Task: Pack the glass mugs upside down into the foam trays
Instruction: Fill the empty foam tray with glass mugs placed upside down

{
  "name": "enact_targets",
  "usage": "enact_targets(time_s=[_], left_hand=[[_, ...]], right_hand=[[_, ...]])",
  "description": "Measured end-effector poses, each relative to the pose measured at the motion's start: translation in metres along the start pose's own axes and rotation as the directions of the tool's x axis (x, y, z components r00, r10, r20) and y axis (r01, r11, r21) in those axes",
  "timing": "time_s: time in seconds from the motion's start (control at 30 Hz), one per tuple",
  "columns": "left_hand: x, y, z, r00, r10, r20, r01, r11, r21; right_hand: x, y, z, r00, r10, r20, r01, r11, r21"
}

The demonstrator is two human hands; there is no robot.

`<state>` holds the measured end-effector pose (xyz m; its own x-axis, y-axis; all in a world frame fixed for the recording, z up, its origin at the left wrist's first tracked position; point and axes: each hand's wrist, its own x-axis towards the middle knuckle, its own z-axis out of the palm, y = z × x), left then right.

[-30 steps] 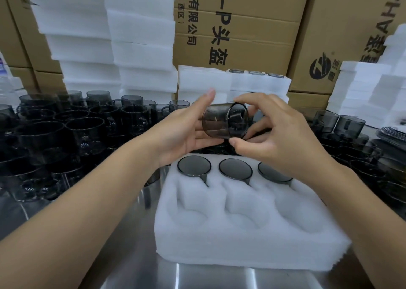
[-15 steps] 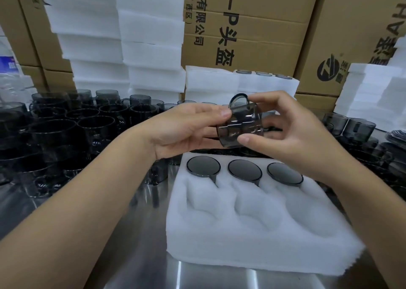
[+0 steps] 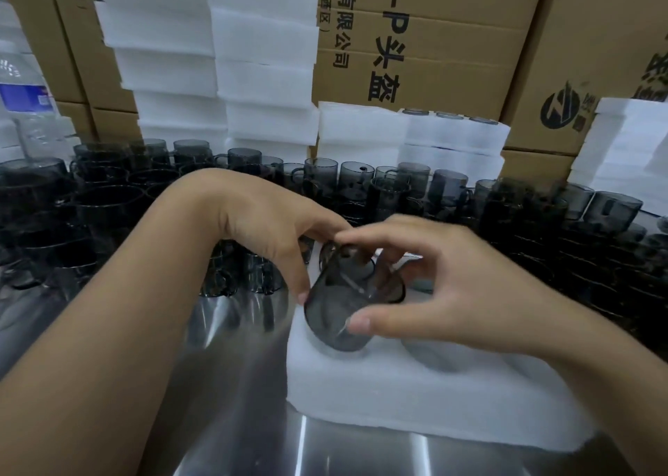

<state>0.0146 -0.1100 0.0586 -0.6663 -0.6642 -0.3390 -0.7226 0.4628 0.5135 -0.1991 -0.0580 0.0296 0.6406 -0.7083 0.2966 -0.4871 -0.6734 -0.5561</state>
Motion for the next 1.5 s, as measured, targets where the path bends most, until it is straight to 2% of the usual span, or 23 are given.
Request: enact_targets(time_s=[0.2,0.4,0.5,0.6,0.8,1.03,1.17,1.27,1.37,1.47,1.5], left_hand=[[0.001,-0.001,0.000,0.998,-0.067,0.002,0.067,0.997,0.044],[0.002,-0.004,-0.001,0.995,-0.095,0.009,0.095,0.995,0.029],[0.001,-0.007,-0.001,0.997,-0.079,-0.015,0.078,0.996,-0.049],[-0.001,-0.008,-0.001,0.996,-0.094,0.002,0.094,0.995,-0.032],[0.001,-0.003,0.002,0.982,-0.188,0.010,0.186,0.977,0.106],[0.003,-0.001,0.003,0.980,-0.199,-0.013,0.200,0.973,0.112],[0.014,0.005,0.009,0.985,-0.095,-0.141,0.094,0.995,-0.015],[0.028,0.014,0.019,0.963,0.040,-0.267,-0.075,0.990,-0.119],[0.050,0.028,0.033,0.896,0.083,-0.437,-0.207,0.947,-0.245],[0.073,0.033,0.050,0.798,0.016,-0.602,-0.227,0.934,-0.276],[0.077,0.033,0.055,0.789,0.014,-0.614,-0.212,0.944,-0.251]], right_hand=[[-0.001,0.004,0.008,0.995,-0.032,0.091,0.036,0.998,-0.048],[0.002,0.008,0.016,0.984,0.009,0.179,0.031,0.975,-0.218],[0.004,0.010,0.014,0.988,0.025,0.151,0.001,0.986,-0.166],[0.005,0.012,0.007,0.997,0.032,0.071,-0.027,0.997,-0.076],[0.005,0.017,0.007,0.983,0.069,0.172,-0.043,0.988,-0.149],[0.008,0.017,0.007,0.982,0.050,0.180,-0.012,0.978,-0.210],[0.007,0.017,0.002,0.975,0.039,0.218,0.006,0.979,-0.201],[0.009,0.020,-0.010,0.989,0.071,0.128,-0.058,0.993,-0.106],[0.011,0.029,-0.027,0.987,0.159,0.002,-0.158,0.984,-0.082],[0.006,0.039,-0.052,0.967,0.250,-0.048,-0.252,0.967,-0.032],[0.005,0.045,-0.064,0.952,0.278,-0.127,-0.276,0.960,0.036]])
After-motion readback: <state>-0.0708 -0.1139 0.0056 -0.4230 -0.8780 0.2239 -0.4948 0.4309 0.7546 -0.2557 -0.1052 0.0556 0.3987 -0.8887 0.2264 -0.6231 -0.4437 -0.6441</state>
